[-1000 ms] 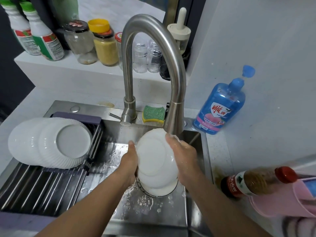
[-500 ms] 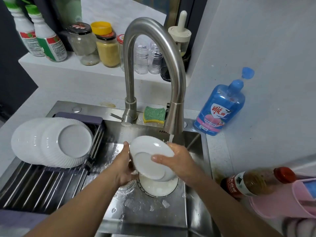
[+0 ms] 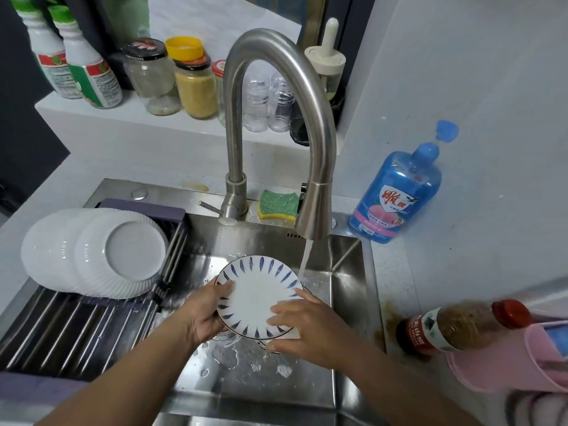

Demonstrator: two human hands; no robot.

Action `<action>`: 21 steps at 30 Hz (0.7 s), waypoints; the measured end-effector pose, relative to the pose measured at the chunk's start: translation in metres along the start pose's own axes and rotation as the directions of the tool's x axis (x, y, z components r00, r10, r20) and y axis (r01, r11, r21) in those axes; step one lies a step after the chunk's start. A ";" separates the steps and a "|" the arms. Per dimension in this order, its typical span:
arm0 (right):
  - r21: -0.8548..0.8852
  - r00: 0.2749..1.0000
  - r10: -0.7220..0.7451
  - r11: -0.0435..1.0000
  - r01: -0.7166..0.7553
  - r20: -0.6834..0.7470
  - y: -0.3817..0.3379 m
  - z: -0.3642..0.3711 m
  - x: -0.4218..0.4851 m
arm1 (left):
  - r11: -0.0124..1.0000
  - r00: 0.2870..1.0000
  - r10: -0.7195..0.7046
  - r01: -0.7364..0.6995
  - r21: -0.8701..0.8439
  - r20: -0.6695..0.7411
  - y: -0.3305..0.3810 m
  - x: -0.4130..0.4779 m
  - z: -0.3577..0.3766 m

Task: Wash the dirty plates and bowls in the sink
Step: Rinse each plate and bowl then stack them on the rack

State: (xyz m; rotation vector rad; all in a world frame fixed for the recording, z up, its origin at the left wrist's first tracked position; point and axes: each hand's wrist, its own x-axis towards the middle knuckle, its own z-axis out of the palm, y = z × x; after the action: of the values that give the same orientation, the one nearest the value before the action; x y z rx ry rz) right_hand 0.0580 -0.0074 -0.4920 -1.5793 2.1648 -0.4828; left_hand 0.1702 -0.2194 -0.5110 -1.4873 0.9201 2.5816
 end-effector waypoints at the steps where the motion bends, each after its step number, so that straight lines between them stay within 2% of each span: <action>1: 0.006 0.999 0.029 1.000 -0.029 -0.019 0.001 -0.001 -0.002 | 1.000 1.000 0.028 -0.028 -0.003 -0.014 -0.001 0.002 0.001; 5: 0.074 0.960 0.146 0.988 -0.132 -0.238 0.011 -0.001 0.000 | 0.991 0.989 0.128 -0.131 -0.027 -0.073 -0.007 0.007 0.006; 8: 0.067 0.876 0.206 0.978 -0.197 -0.437 0.012 -0.002 0.007 | 0.983 0.980 0.162 -0.170 -0.069 -0.118 -0.010 0.009 0.011; 10: 0.056 0.800 0.289 0.950 -0.307 -0.525 0.007 -0.009 0.014 | 0.976 0.971 0.184 -0.199 -0.091 -0.150 -0.010 0.008 0.014; 11: 0.115 0.770 0.385 0.917 -0.382 -0.509 0.003 -0.017 0.016 | 0.973 0.968 0.192 -0.210 -0.099 -0.163 -0.010 0.008 0.016; 13: 0.311 0.732 0.594 0.802 -0.510 -0.333 -0.002 -0.029 0.022 | 0.968 0.962 0.208 -0.228 -0.107 -0.175 -0.007 0.005 0.020; 15: 0.479 0.734 0.662 0.699 -0.531 -0.151 -0.005 -0.031 0.027 | 0.965 0.959 0.227 -0.245 -0.098 -0.168 -0.004 0.001 0.024; 17: 0.573 0.717 0.686 0.640 -0.512 -0.125 -0.006 -0.026 0.029 | 0.964 0.954 0.252 -0.263 -0.049 -0.161 -0.002 -0.002 0.029; 19: 0.628 0.659 0.735 0.591 -0.506 -0.161 -0.008 -0.016 0.029 | 0.952 0.938 0.306 -0.306 0.028 -0.161 -0.006 -0.004 0.032; 21: 0.735 0.590 0.789 0.500 -0.457 -0.170 -0.010 0.004 0.031 | 0.946 0.940 0.317 -0.304 0.112 -0.124 -0.021 -0.010 0.038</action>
State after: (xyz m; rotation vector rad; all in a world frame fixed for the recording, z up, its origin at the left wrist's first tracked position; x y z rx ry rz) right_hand 0.0600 -0.0407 -0.4942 -0.1802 2.3494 -1.2794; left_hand 0.1526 -0.1806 -0.4987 -1.6348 1.3744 2.6178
